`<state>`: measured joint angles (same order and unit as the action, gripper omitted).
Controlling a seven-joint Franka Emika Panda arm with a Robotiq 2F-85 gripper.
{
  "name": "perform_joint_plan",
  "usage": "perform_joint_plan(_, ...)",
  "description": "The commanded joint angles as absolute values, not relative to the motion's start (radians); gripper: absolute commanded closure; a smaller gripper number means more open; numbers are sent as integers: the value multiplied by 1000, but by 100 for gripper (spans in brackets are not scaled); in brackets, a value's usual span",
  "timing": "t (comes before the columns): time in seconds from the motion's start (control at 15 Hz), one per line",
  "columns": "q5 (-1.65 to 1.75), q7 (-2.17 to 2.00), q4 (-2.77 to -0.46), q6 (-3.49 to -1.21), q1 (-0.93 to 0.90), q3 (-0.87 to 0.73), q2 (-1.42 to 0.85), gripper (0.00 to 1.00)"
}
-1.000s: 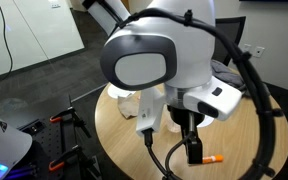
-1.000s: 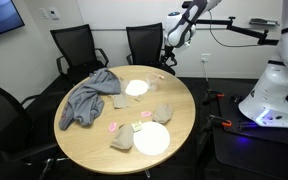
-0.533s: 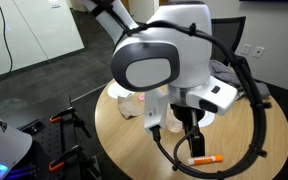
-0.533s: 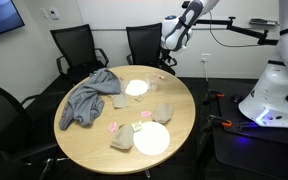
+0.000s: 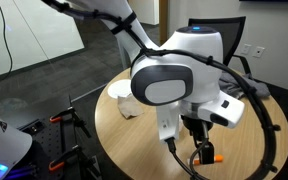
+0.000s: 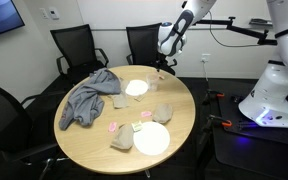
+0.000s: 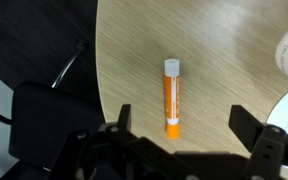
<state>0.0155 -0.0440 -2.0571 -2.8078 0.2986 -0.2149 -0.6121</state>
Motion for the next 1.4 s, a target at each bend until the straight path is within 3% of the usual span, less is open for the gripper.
perform_joint_plan(0.0, -28, 52, -1969, -2787, 372, -158, -674, 0)
perform_joint_plan(1.07, -36, 161, -1743, -2668, 453, -107, -859, 2)
perform_joint_plan(1.13, -35, 163, -1735, -2666, 452, -109, -866, 26)
perform_joint_plan(1.2, -35, 164, -1726, -2660, 452, -109, -873, 26)
perform_joint_plan(1.33, -35, 164, -1712, -2651, 452, -110, -884, 40)
